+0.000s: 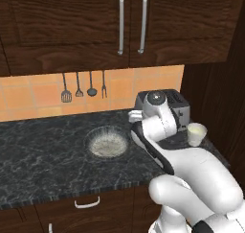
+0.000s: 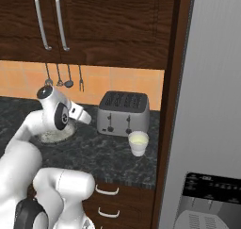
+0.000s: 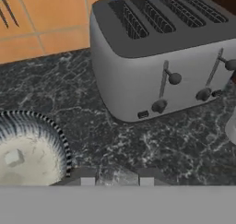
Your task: Grab a lemon wedge from the fridge and one ice cube from the ice bowl, and put them in the glass of lemonade.
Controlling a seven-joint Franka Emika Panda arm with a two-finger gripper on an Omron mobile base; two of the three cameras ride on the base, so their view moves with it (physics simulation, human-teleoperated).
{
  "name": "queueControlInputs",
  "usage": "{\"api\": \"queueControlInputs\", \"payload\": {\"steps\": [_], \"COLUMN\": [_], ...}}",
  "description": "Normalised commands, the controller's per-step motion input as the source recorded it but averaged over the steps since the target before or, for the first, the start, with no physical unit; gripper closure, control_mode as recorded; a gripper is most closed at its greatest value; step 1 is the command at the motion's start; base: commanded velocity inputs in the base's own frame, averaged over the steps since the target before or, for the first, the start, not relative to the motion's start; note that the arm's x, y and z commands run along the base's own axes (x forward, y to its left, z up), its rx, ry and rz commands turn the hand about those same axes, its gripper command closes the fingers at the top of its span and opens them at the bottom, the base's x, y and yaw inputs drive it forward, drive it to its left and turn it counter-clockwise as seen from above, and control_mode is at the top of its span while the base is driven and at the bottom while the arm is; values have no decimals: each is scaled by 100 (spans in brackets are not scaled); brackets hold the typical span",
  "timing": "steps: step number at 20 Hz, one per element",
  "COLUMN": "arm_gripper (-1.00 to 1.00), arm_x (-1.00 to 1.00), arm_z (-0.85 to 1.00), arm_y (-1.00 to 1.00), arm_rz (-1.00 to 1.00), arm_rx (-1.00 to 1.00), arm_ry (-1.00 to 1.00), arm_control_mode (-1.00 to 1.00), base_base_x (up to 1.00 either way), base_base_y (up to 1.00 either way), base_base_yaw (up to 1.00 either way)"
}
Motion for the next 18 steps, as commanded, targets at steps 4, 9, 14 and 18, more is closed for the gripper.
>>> {"api": "queueControlInputs", "payload": {"steps": [4, 9, 14, 18], "arm_gripper": [100, 100, 100, 100], "arm_x": [-20, 0, 24, 66], "arm_z": [31, 2, 0, 7], "arm_y": [-100, -100, -100, -97], "arm_rz": [-11, -14, -18, -7], "arm_rx": [-17, -8, 4, 11], "arm_ry": [-2, 4, 25, 18], "arm_control_mode": [-100, -100, -100, -100], "base_base_x": [0, 0, 0, 0], "base_base_y": [0, 0, 0, 0], "base_base_yaw": [0, 0, 0, 0]}}
